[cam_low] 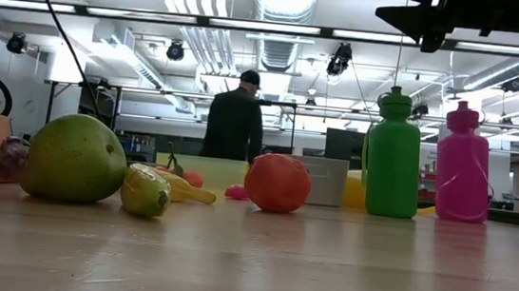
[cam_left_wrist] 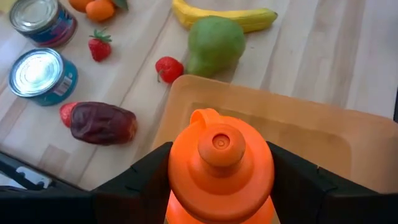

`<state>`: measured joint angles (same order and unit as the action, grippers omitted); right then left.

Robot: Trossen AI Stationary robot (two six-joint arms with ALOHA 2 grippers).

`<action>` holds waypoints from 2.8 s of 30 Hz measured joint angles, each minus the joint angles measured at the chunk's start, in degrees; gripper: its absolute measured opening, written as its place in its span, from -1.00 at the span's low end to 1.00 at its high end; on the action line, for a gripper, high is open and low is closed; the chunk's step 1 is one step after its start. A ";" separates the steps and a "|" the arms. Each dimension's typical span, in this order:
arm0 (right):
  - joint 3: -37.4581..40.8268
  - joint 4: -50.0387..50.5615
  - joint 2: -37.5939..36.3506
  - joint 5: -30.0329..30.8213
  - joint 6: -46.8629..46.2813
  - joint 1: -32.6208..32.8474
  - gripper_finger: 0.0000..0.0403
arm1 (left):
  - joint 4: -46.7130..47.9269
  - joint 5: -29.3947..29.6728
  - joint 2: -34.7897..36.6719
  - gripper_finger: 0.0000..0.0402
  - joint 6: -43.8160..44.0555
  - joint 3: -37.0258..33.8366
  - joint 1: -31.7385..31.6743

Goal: Pick & Place Food Item
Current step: Put the orange tumbler into the orange bin, then put the green tumbler into the orange bin

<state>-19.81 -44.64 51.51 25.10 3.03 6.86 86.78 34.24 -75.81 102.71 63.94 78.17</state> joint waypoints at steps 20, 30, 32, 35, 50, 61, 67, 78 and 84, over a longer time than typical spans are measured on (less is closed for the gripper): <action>-0.02 1.18 0.00 0.00 0.04 0.00 0.63 | 2.71 2.14 -0.04 0.10 0.86 -1.42 0.54; -0.02 1.16 0.00 0.00 0.02 -0.01 0.63 | 2.68 0.87 -0.04 0.09 1.93 -3.73 0.54; -0.01 1.16 0.00 0.00 0.09 0.00 0.63 | 2.48 0.68 -0.01 0.09 2.92 -4.57 0.54; -0.02 1.16 0.00 0.00 0.02 0.01 0.63 | 2.19 0.86 0.02 0.09 3.86 -5.12 0.65; -0.02 1.14 0.00 0.00 0.02 0.00 0.63 | 0.08 -7.15 -0.11 0.28 6.21 -4.83 0.70; 0.00 1.15 0.01 0.00 0.10 0.00 0.63 | 0.28 -6.81 -0.04 0.28 6.26 -4.77 0.70; -0.02 1.14 0.00 0.00 0.07 -0.01 0.63 | 1.45 -6.04 -0.04 0.29 6.26 -4.05 0.70; -0.01 1.14 0.00 0.00 0.00 0.01 0.63 | 3.18 -2.61 -0.02 0.29 3.68 1.89 -0.02; -0.01 1.14 0.01 0.00 0.00 0.00 0.63 | 3.24 -0.45 0.06 0.29 -3.15 5.43 -3.14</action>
<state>-19.83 -43.51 51.51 25.10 3.03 6.86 90.02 33.79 -75.75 99.55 69.37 75.03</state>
